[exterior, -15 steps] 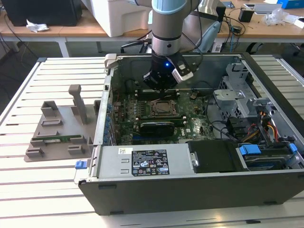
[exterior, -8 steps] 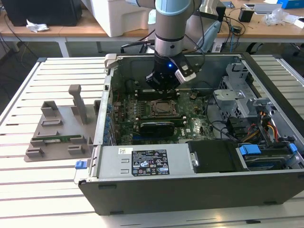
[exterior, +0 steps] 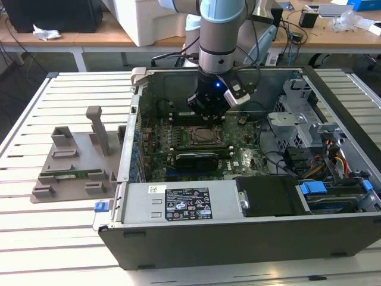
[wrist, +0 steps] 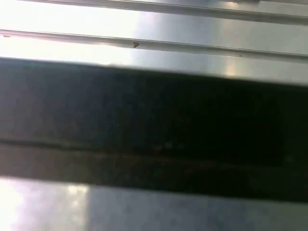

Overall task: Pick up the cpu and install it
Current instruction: 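Install the first cpu locking lever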

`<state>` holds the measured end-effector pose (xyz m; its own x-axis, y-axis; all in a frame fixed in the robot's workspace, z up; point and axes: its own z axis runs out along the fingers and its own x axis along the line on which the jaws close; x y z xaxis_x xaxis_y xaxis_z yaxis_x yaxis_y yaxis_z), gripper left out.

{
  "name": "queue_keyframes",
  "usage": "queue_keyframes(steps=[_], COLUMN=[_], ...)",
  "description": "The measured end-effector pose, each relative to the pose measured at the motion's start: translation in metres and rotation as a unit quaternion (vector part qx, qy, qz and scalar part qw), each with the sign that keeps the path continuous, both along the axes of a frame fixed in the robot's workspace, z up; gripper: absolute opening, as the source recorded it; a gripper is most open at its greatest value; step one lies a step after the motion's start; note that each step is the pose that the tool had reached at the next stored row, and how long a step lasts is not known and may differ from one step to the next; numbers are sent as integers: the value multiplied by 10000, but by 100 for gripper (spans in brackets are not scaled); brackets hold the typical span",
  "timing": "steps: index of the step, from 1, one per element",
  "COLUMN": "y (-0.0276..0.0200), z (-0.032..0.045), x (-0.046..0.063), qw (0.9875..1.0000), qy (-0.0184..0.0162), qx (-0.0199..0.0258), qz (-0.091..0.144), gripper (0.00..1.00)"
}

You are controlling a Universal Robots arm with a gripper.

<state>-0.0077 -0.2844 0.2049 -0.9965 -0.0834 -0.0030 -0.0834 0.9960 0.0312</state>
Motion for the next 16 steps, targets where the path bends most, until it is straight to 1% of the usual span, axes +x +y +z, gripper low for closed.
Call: queue_keyframes(steps=[5, 7, 12, 14, 16], y=[0, 4, 50, 50, 53], z=[-15, -19, -31, -31, -13], x=[2, 5, 16, 16, 16], qw=[10000, 10000, 10000, 10000, 10000], qy=[0, 2, -1, -1, -5], qx=[-56, -67, -63, -63, -80], qz=[0, 0, 1, 2, 0], gripper=[11, 11, 11, 11, 11])
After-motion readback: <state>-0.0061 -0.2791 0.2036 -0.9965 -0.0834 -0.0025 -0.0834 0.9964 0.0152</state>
